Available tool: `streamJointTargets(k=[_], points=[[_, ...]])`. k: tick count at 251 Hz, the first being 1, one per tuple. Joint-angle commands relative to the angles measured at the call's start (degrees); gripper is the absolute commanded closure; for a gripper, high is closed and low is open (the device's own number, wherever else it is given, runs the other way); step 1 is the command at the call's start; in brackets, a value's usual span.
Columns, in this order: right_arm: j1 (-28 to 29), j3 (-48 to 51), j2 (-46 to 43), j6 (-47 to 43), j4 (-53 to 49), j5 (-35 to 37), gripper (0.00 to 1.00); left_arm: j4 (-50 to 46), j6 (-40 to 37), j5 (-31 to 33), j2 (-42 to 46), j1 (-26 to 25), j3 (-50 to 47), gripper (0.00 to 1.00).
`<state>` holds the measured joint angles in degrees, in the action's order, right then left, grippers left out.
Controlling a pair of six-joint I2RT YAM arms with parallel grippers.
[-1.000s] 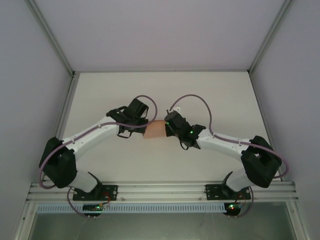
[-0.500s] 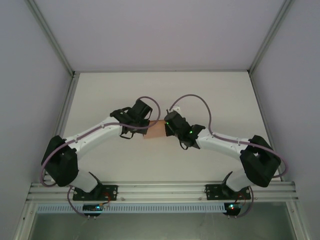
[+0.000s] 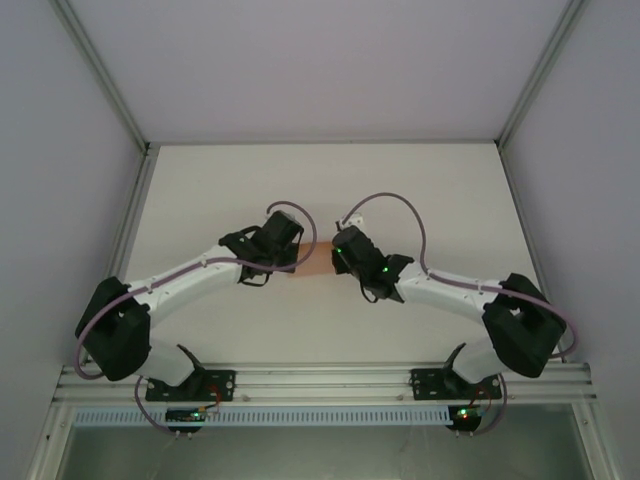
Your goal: Assemble paper box
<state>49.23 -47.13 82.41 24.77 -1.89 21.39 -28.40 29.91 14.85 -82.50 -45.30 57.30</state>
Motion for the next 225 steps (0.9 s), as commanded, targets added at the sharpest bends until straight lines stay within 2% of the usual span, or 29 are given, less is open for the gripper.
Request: streamJointTargets(k=[1, 23, 63, 75, 100, 128, 161, 182, 225], points=[[-0.9, 1.1, -2.4, -2.2, -6.8, -8.4, 0.65, -4.8, 0.8, -5.9, -3.5, -1.0, -3.0, 1.00], [-3.3, -0.5, -6.2, -4.6, -5.5, -13.1, 0.44, -5.2, 0.4, -5.6, -3.8, -1.0, -2.6, 1.00], [-7.7, -1.7, -11.0, -6.3, -1.9, -20.8, 0.24, -5.2, -0.1, -5.5, -3.7, -1.0, -2.1, 1.00], [-9.1, -1.9, -11.6, -5.9, -1.6, -21.2, 0.21, -5.4, -0.3, -5.4, -3.7, -1.0, -2.0, 1.00], [-12.3, -2.2, -10.8, -2.7, -1.3, -20.0, 0.21, -5.4, -0.7, -5.8, -3.9, -1.0, -1.7, 1.00], [-15.4, -2.9, -7.5, -1.7, -2.3, -23.1, 0.22, -5.6, -1.3, -6.1, -4.0, -1.0, -1.2, 1.00], [-16.5, -3.0, -3.3, -1.6, -2.7, -27.5, 0.26, -6.8, -1.8, -6.1, -4.5, -1.0, -0.2, 1.00], [-16.8, -1.9, -1.4, -1.6, -4.4, -27.9, 0.29, -6.3, -2.0, -6.3, -4.2, -1.0, -0.3, 1.00], [-17.1, 3.5, -0.8, 1.5, -3.1, -26.6, 0.34, -6.2, -3.3, -6.6, -2.2, -0.8, 0.3, 0.89]])
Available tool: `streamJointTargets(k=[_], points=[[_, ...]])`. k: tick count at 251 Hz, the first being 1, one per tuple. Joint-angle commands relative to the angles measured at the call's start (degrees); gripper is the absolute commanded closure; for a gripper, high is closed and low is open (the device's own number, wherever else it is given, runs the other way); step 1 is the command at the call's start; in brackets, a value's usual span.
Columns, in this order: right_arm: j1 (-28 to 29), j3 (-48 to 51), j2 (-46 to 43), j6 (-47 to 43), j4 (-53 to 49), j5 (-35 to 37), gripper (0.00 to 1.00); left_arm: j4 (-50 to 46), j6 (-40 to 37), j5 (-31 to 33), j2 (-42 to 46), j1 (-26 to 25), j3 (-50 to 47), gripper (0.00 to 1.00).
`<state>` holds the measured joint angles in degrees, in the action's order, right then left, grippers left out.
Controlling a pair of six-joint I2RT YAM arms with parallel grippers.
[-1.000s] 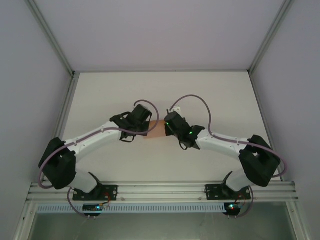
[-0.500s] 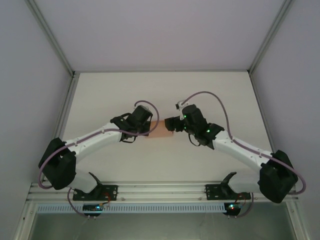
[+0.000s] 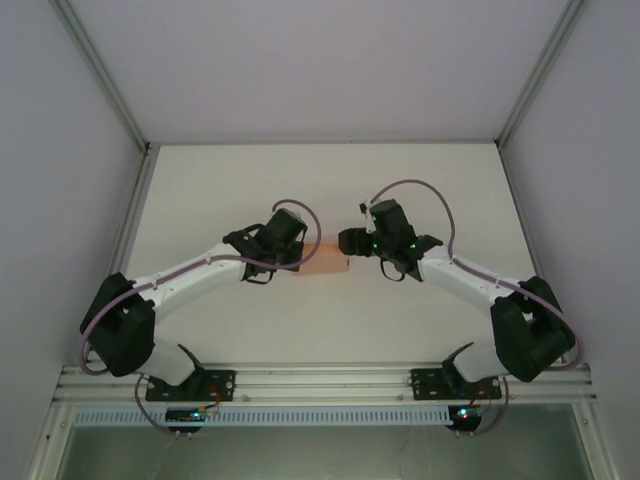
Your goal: Assemble paper box
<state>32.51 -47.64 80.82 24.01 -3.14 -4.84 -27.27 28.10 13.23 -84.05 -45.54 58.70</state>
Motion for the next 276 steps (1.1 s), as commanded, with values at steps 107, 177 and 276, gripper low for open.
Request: streamJointTargets(k=[107, 177, 276], points=[[0.1, 10.1, 1.6, 7.6, 2.6, 1.6, 0.42, -10.0, -6.3, -12.7, 11.7, 2.4, 3.6, 0.06], [0.7, 10.4, 3.2, 8.6, 3.1, 1.0, 0.46, -0.4, -1.1, -20.7, 9.1, 10.1, 0.3, 0.01], [0.7, 11.9, 3.8, 9.5, 3.1, 0.3, 0.50, 9.5, 4.7, -36.2, 1.4, 17.9, -9.4, 0.39]])
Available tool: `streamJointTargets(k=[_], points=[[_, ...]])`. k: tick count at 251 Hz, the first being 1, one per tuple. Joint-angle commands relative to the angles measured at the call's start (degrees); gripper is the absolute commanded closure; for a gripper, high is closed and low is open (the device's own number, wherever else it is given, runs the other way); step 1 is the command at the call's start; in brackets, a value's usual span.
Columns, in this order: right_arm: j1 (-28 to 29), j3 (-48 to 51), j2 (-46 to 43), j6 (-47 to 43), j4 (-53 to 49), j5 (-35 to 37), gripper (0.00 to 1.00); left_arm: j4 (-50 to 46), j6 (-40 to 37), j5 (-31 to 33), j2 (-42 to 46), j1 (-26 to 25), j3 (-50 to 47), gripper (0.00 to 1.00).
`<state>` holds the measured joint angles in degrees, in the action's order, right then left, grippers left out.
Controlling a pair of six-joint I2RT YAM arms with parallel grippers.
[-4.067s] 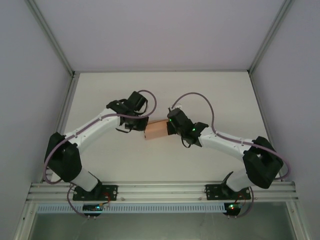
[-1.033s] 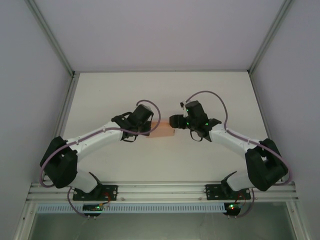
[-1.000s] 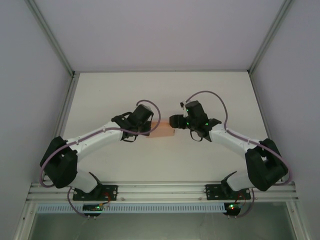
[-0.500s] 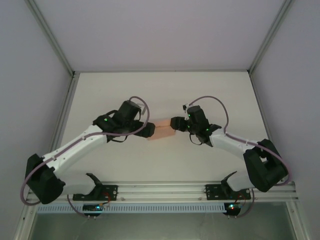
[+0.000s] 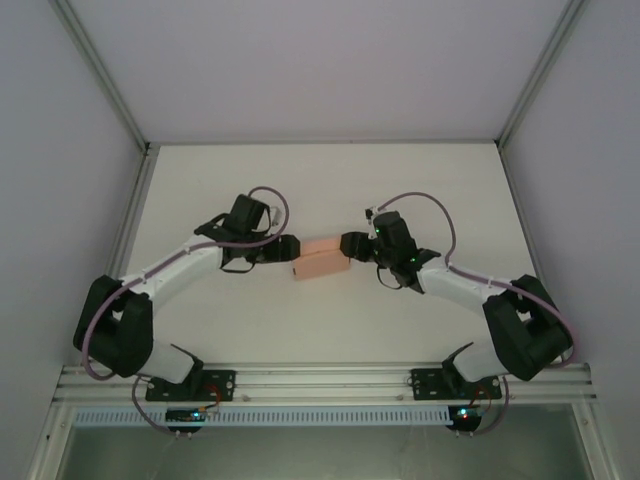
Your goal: Assemble paper box
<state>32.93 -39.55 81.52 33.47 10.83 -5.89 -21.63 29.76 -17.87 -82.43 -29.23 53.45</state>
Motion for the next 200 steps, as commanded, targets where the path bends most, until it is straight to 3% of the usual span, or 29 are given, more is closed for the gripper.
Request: streamJointTargets(k=[1, 75, 107, 148, 200], points=[[0.3, 3.8, 3.1, 0.0, -10.8, 1.3, 0.50, 4.1, 3.2, -5.3, -0.2, 1.7, -4.3, 0.39], [0.1, 7.7, 4.9, -1.7, -5.3, -2.7, 0.56, 16.6, 9.3, -10.5, -0.9, 3.8, -14.8, 0.75], [0.3, 9.2, 6.1, -2.5, -1.5, -3.1, 0.67, 17.7, 10.1, -10.6, -1.9, 3.7, -15.9, 1.00], [0.6, 11.5, 6.4, -2.5, 2.5, -3.9, 0.83, 17.6, 9.8, -9.8, -2.2, 3.7, -17.0, 1.00], [0.7, 13.4, 6.3, -3.9, 4.8, -2.2, 1.00, 13.3, 7.5, -1.9, -1.0, 3.2, -17.6, 1.00]])
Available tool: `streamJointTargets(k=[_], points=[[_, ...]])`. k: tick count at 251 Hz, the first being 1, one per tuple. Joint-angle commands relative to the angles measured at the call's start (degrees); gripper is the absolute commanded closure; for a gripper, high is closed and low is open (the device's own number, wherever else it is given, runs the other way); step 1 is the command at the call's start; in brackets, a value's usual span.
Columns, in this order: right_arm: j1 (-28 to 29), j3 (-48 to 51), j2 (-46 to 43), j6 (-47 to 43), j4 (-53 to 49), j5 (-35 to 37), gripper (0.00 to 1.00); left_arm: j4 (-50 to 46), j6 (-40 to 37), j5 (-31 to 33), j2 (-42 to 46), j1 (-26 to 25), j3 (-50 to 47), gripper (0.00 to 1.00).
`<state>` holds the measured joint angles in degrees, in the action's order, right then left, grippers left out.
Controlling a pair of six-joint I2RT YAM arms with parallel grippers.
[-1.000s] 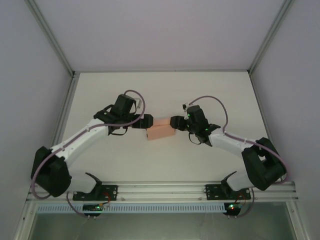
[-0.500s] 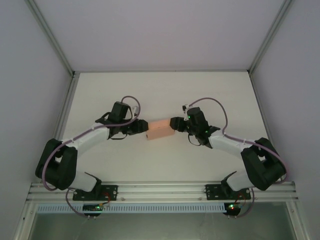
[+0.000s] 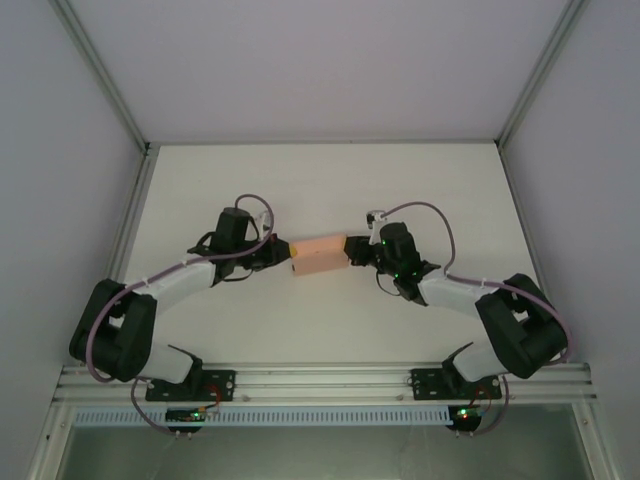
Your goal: Assemble paper box
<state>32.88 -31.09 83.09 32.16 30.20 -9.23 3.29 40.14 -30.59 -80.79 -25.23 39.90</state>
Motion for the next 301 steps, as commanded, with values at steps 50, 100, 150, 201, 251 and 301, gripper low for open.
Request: streamJointTargets(k=[50, 100, 150, 201, 251, 301], points=[[0.8, 4.0, 3.5, -3.1, -14.4, 0.1, 1.00, -14.1, -5.0, 11.7, -2.3, -2.1, -1.4, 1.00], [0.8, -2.3, -0.9, -3.8, -19.3, -2.0, 1.00, -18.5, -8.6, 11.7, -1.9, -2.9, 6.0, 0.68], [0.9, -11.5, -4.5, -7.2, -31.6, -1.9, 0.68, -24.4, -13.2, 15.4, -1.0, -3.1, 15.6, 0.32], [-0.7, -19.3, -6.4, -14.4, -37.2, -1.8, 0.38, -28.3, -16.3, 22.7, 2.0, -2.9, 21.7, 0.00], [1.2, -28.1, -3.0, -45.7, -45.0, -11.0, 0.01, -30.8, -17.4, 34.5, 8.0, -1.9, 20.7, 0.00], [6.3, -39.3, 7.4, -76.0, -60.7, -5.0, 0.01, -31.8, -15.8, 39.2, 14.1, 1.3, 14.5, 0.00]])
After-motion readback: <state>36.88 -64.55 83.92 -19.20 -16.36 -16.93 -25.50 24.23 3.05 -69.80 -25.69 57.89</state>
